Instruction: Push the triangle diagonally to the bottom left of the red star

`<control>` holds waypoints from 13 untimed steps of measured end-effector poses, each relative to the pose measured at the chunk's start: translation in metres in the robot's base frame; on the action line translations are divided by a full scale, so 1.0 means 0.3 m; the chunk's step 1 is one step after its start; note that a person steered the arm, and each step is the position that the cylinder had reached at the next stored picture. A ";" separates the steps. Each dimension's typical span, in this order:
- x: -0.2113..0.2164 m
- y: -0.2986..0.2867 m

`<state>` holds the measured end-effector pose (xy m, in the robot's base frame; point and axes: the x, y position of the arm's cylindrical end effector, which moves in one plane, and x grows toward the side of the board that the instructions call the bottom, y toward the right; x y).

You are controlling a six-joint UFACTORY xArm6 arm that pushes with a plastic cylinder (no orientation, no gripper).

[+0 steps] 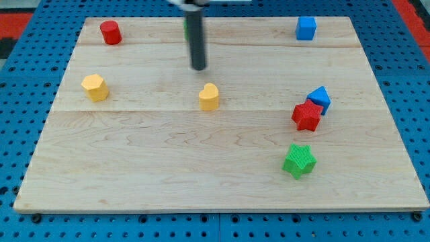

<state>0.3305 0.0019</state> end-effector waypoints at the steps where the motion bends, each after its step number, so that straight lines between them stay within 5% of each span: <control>1: 0.009 0.368; 3: 0.316 0.777; 4: 0.438 0.782; 6: 0.226 0.720; 8: 0.539 0.664; 13: 0.586 0.640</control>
<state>0.5064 0.1939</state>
